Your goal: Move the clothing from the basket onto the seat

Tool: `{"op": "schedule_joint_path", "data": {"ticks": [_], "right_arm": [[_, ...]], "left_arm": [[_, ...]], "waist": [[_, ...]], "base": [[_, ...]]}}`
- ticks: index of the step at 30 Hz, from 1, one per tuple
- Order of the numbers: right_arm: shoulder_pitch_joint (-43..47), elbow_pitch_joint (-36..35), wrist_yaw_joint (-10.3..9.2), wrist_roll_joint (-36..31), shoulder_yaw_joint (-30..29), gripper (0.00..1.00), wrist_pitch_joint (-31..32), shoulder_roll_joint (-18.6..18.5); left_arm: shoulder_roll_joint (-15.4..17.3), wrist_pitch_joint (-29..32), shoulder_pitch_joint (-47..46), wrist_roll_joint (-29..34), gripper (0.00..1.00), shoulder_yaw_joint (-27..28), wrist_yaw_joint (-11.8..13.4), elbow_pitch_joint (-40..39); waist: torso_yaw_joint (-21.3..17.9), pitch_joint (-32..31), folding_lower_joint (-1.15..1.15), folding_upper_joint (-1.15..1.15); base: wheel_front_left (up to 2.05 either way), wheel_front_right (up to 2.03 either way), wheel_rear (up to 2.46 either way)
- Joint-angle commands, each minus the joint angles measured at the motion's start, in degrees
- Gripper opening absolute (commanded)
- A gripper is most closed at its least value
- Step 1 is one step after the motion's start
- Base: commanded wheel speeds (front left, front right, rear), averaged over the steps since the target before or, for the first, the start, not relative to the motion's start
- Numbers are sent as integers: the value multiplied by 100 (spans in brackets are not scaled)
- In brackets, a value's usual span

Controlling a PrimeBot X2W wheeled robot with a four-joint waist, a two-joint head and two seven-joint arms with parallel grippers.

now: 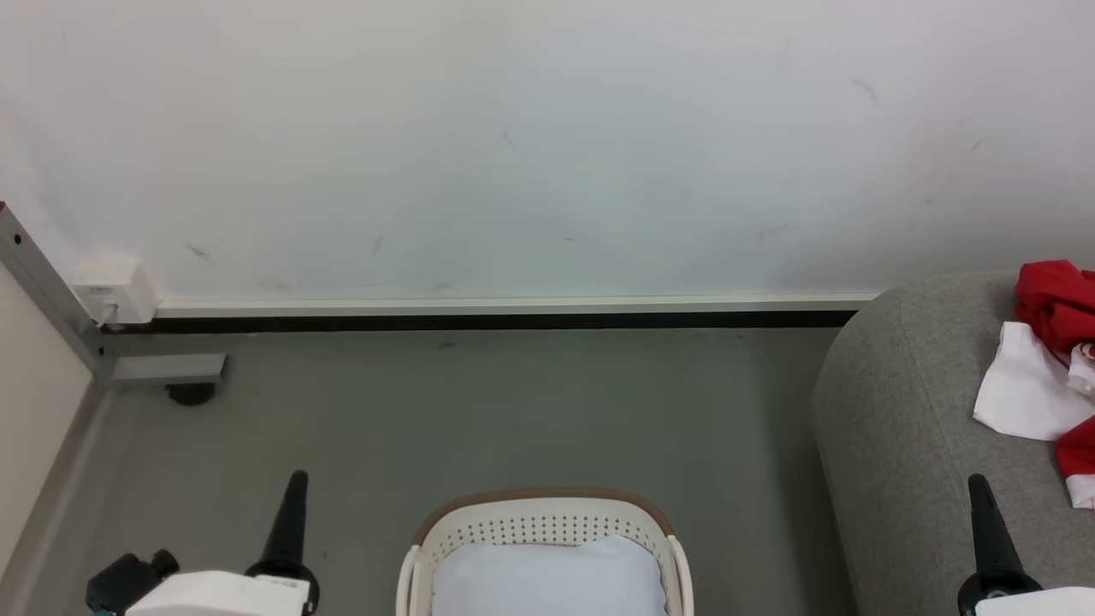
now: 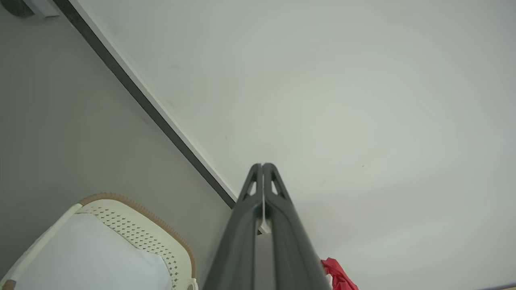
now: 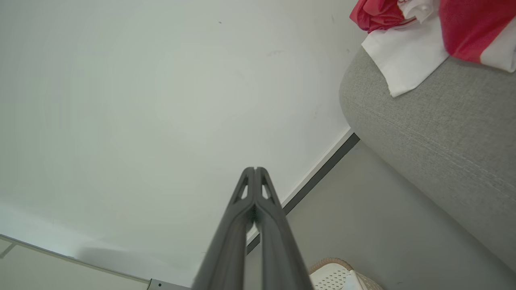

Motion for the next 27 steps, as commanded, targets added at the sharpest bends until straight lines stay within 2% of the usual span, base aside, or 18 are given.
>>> {"op": "schedule_joint_path", "data": {"ticks": [1,27], "right_arm": [[-113,-12,-6,161,-39,0,47,-24],[-293,115,-8,1370,-184,0,403,19]], "left_arm": [[0,41,-100,-182,0,48,-11,-65],[-28,400,-102,-1486,0,291,-16,-99]], "waist": [[-7,1,0,0],[-124,16,0,0]], "base": [[0,0,0],[0,0,0]]}}
